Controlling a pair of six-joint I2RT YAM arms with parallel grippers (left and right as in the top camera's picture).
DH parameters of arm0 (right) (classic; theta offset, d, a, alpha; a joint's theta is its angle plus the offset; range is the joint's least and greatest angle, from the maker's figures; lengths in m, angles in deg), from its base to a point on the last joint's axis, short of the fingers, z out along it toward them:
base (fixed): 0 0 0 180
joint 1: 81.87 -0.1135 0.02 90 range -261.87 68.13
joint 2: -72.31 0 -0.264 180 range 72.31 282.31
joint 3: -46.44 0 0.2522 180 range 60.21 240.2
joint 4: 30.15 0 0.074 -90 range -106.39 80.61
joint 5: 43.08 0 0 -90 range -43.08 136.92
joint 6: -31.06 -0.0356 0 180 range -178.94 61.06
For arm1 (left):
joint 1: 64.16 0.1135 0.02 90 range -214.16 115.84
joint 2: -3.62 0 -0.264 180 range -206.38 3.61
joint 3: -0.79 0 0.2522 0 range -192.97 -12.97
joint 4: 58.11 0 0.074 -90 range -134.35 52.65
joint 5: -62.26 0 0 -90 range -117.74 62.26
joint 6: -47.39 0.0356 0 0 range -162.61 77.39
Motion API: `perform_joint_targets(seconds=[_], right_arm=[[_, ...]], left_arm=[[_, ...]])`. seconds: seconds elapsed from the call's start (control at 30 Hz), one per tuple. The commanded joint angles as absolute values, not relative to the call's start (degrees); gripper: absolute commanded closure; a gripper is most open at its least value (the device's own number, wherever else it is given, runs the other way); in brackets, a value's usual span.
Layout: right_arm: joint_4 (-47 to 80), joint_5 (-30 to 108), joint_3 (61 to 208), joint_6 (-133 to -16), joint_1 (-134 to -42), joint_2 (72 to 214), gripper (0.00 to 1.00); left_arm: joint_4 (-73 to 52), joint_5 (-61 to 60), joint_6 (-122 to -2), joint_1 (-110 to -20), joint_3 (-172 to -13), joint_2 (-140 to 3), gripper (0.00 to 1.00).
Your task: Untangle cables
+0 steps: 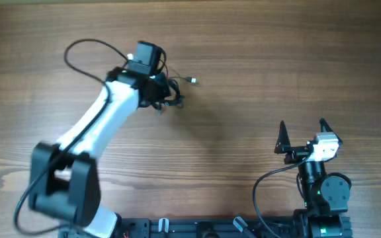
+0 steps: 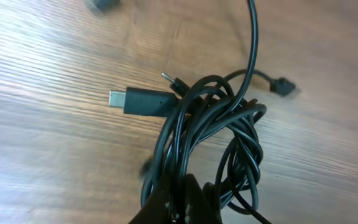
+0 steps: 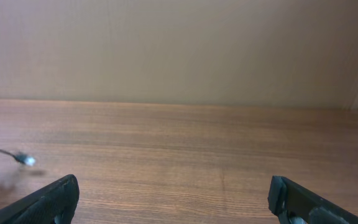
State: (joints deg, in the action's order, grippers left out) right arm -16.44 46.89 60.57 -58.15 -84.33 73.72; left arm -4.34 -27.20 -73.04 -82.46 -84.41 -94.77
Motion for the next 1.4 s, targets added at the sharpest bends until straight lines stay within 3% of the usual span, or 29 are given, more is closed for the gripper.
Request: perform_joint_targets(seconds=[0.0, 0.17, 0.37, 0.4, 0.53, 0.6, 0.7, 0.9, 1.1, 1.17, 1.23, 1.37], right_arm=[[-16.77, 46.71, 60.48, -56.92, -84.04, 73.1, 0.0], [-17.12, 50.03, 60.5, -39.11, -84.04, 73.1, 0.0], [-16.92, 47.5, 60.5, -38.65, -84.04, 73.1, 0.0], [-16.46, 43.57, 60.5, -40.81, -84.04, 73.1, 0.0], [-18.6, 21.16, 60.5, -75.46, -84.04, 73.28, 0.0], [-19.59, 20.83, 60.5, -89.21, -84.04, 73.28, 0.0], [-24.68, 25.51, 60.5, -94.17, -84.04, 73.28, 0.0], [-24.24, 26.58, 63.08, -80.4, -84.02, 75.49, 0.0], [-8.64, 26.91, 80.02, -76.97, -84.04, 96.86, 0.01], [-3.37, 18.6, 88.19, -76.86, -84.04, 108.45, 0.0], [-4.88, 0.42, 94.31, -78.71, -84.04, 119.07, 0.0], [-18.47, -10.47, 95.67, -88.7, -84.17, 131.57, 0.0]], left_arm=[[-2.17, -25.02, -64.85, -82.25, -86.11, -87.78, 0.96], [1.19, -21.13, -52.56, -82.25, -86.11, -82.38, 0.96], [2.9, -21.02, -38.86, -82.31, -86.11, -81.46, 0.96], [2.86, -20.56, -37.26, -82.31, -86.11, -81.46, 0.96], [3.2, -12.95, -33.9, -82.31, -86.11, -81.46, 0.96], [3.23, -5.04, -32.04, -82.31, -86.11, -81.51, 0.96], [3.03, -1.69, -32.1, -82.31, -86.11, -81.51, 0.96], [3.05, 1.43, -32.54, -82.31, -86.11, -81.51, 0.96], [3.07, 4.45, -32.76, -82.31, -86.11, -81.51, 0.96], [3.07, 4.84, -32.76, -82.31, -86.11, -81.51, 0.96], [3.07, 4.84, -32.76, -82.31, -86.11, -81.51, 0.96], [3.05, 6.83, -32.72, -82.31, -86.11, -81.51, 0.96]])
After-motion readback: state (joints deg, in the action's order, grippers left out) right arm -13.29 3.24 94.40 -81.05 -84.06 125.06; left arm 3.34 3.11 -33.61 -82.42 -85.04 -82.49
